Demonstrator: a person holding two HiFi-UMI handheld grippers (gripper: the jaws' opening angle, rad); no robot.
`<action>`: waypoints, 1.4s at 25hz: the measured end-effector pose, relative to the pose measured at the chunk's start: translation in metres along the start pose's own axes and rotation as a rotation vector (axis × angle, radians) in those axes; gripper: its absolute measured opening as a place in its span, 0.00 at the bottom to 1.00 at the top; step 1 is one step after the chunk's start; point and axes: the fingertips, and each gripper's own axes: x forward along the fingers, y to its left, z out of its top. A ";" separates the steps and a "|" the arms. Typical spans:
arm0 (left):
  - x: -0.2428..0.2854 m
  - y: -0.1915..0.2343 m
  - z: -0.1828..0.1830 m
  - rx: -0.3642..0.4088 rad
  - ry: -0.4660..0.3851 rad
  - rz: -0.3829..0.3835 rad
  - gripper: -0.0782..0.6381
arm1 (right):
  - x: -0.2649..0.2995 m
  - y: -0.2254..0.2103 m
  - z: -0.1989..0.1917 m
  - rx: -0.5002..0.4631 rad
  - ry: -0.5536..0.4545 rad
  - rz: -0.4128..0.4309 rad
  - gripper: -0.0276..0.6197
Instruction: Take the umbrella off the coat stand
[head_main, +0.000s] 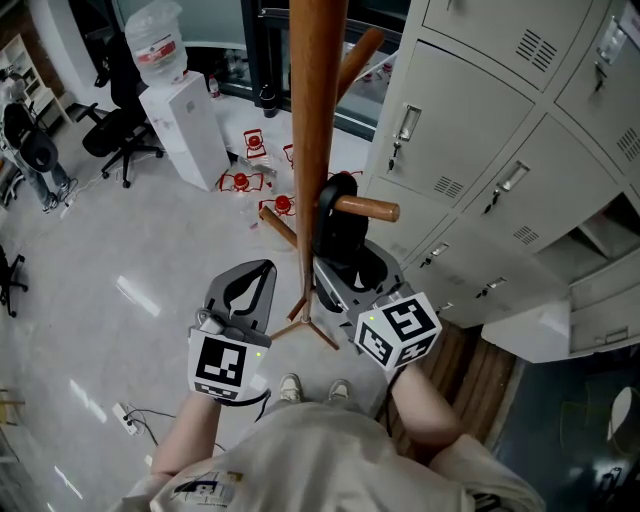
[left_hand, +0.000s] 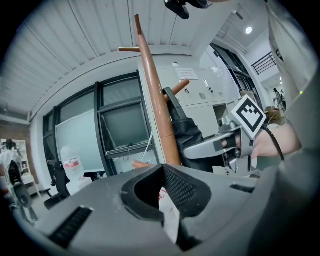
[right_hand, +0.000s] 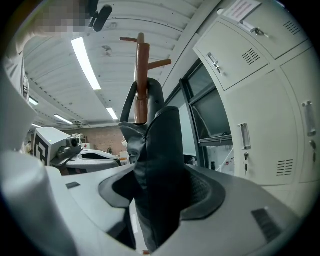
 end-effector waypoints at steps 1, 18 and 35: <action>-0.002 0.000 0.003 -0.004 -0.008 0.000 0.12 | -0.001 0.000 0.000 0.000 0.006 0.001 0.42; -0.007 -0.014 0.045 0.032 -0.103 -0.022 0.12 | -0.054 -0.006 0.066 -0.003 -0.119 -0.021 0.42; -0.005 -0.058 0.134 0.078 -0.298 -0.159 0.12 | -0.160 -0.017 0.130 -0.122 -0.268 -0.189 0.42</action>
